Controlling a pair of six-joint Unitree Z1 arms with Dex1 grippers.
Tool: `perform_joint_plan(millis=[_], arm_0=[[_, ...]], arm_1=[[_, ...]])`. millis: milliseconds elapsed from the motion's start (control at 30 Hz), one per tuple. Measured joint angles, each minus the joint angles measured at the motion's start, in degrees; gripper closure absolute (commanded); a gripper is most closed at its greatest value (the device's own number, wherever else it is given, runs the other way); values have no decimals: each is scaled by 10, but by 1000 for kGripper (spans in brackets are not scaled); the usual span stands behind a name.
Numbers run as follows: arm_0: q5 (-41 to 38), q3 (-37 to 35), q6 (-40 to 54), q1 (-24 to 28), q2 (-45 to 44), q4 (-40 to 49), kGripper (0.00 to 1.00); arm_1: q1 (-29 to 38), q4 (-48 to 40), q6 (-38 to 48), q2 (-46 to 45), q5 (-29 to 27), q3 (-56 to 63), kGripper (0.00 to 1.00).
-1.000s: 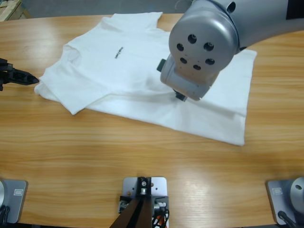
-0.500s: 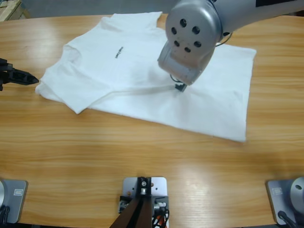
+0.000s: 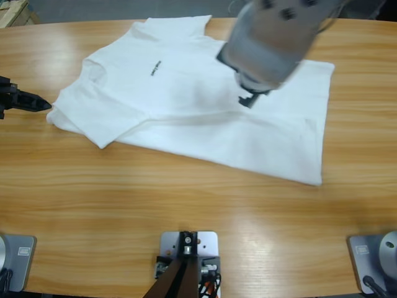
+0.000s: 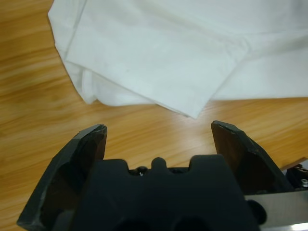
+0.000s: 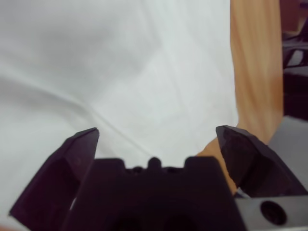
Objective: Fold clothes
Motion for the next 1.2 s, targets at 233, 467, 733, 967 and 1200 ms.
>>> perform_joint_plan(millis=[233, 467, 733, 967, 1200], arm_0=[[19, 0, -8, -1, -3, -4, 161], [-41, 11, -52, 74, -3, -26, 162], [-210, 79, -97, 216, 30, -104, 170], [-279, 94, -107, 262, 64, -111, 170], [-290, 119, -141, 278, 101, -134, 170]], arm_1=[[-18, -11, 45, -116, 58, 108, 0], [-100, -20, 74, -249, 189, 175, 0], [-189, -46, 150, -388, 325, 263, 0], [-192, -46, 160, -417, 349, 278, 0], [-193, -40, 162, -419, 354, 279, 8]])
